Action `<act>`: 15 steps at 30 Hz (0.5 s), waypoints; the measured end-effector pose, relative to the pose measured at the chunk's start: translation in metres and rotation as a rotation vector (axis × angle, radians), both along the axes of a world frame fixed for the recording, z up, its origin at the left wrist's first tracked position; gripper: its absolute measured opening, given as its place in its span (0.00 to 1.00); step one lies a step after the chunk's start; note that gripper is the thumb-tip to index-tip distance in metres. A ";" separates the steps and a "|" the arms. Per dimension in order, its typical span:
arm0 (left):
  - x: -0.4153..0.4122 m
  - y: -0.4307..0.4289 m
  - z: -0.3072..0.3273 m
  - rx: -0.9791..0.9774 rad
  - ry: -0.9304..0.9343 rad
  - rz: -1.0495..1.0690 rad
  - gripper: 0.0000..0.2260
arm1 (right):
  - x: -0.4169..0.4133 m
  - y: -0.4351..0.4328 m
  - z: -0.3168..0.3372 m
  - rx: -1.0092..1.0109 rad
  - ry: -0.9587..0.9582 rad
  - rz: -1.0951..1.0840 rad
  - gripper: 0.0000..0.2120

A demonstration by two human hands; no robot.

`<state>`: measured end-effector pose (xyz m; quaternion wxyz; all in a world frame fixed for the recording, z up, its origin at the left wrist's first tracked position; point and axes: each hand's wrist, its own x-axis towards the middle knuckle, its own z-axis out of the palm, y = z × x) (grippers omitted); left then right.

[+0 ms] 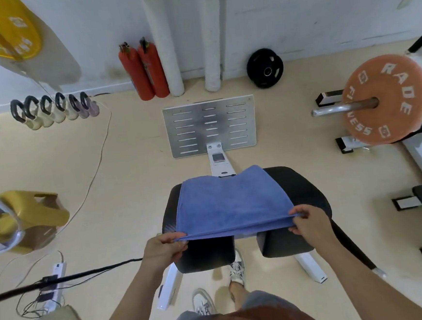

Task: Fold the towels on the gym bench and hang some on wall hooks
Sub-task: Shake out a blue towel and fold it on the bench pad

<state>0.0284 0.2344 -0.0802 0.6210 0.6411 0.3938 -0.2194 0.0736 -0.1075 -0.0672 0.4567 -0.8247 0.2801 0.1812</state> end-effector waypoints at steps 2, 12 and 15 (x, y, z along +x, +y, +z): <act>0.000 0.001 -0.001 -0.002 -0.007 0.014 0.08 | -0.002 0.002 0.000 0.021 0.000 -0.045 0.09; -0.004 -0.016 -0.006 0.054 0.008 0.129 0.12 | -0.007 0.011 -0.004 0.124 0.075 -0.277 0.04; -0.007 -0.020 -0.004 0.061 -0.009 0.173 0.08 | -0.009 0.014 -0.004 0.217 0.140 -0.338 0.06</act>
